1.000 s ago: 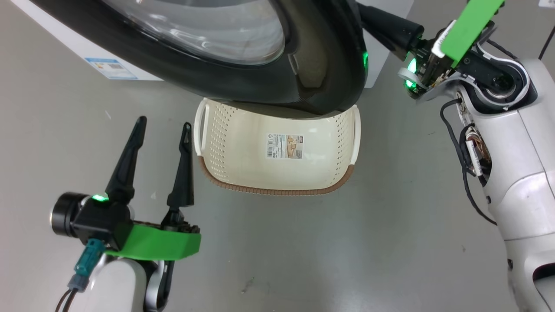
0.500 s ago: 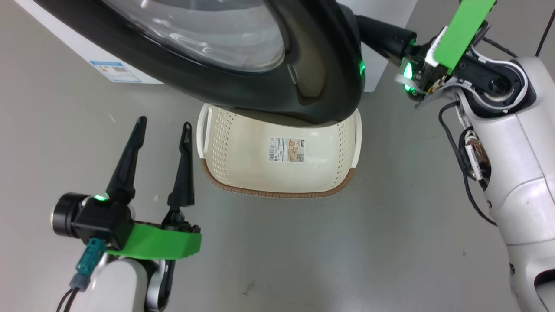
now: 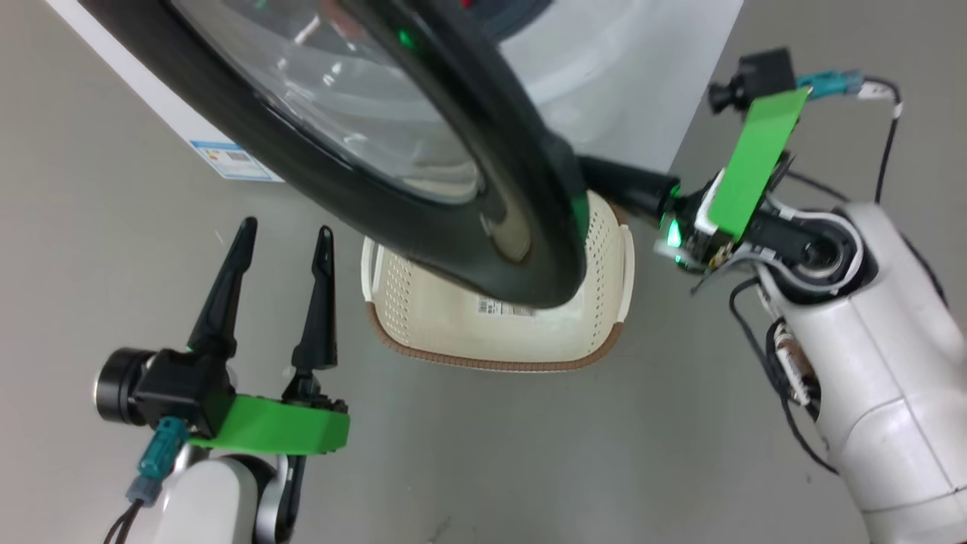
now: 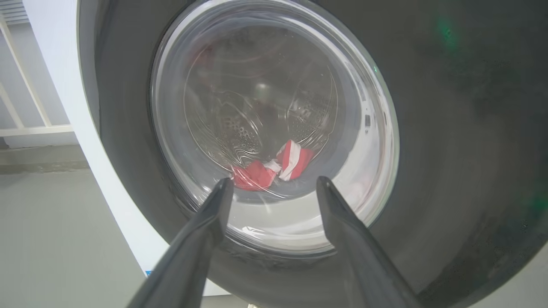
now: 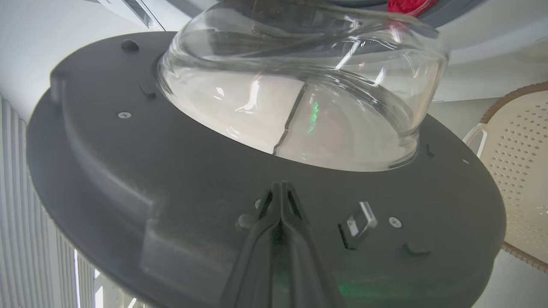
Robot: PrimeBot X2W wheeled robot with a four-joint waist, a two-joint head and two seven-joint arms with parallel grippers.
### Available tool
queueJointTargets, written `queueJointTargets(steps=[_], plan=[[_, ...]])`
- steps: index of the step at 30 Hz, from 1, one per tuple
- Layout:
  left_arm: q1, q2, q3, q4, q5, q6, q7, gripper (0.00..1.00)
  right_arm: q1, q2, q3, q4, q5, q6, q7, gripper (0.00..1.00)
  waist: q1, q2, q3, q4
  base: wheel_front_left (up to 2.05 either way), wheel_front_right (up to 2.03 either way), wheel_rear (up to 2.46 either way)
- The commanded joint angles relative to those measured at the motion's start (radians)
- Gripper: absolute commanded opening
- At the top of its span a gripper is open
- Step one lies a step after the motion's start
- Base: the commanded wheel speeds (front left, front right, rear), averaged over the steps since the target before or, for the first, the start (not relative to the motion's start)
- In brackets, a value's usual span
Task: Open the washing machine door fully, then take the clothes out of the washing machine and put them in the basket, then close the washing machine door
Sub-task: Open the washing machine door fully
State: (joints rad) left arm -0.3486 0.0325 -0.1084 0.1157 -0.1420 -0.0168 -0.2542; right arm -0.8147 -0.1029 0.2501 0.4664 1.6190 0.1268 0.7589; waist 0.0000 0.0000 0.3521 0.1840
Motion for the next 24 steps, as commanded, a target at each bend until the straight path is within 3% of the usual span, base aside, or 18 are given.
queueJointTargets(steps=[1, 24], plan=[[0.019, 0.018, 0.035, -0.018, 0.007, 0.01, -0.008, 1.0, 0.027, 0.028, 0.021, -0.044, 0.004, 0.004, 0.013, 0.0, 0.0, 0.0, -0.03, 0.012, 0.0, 0.0, 0.0], [0.113, 0.018, 0.046, 0.007, -0.011, 0.032, -0.008, 1.0, 0.178, 0.045, 0.112, -0.088, 0.036, 0.004, 0.025, 0.0, 0.0, 0.0, -0.171, 0.145, 0.0, 0.0, 0.0]])
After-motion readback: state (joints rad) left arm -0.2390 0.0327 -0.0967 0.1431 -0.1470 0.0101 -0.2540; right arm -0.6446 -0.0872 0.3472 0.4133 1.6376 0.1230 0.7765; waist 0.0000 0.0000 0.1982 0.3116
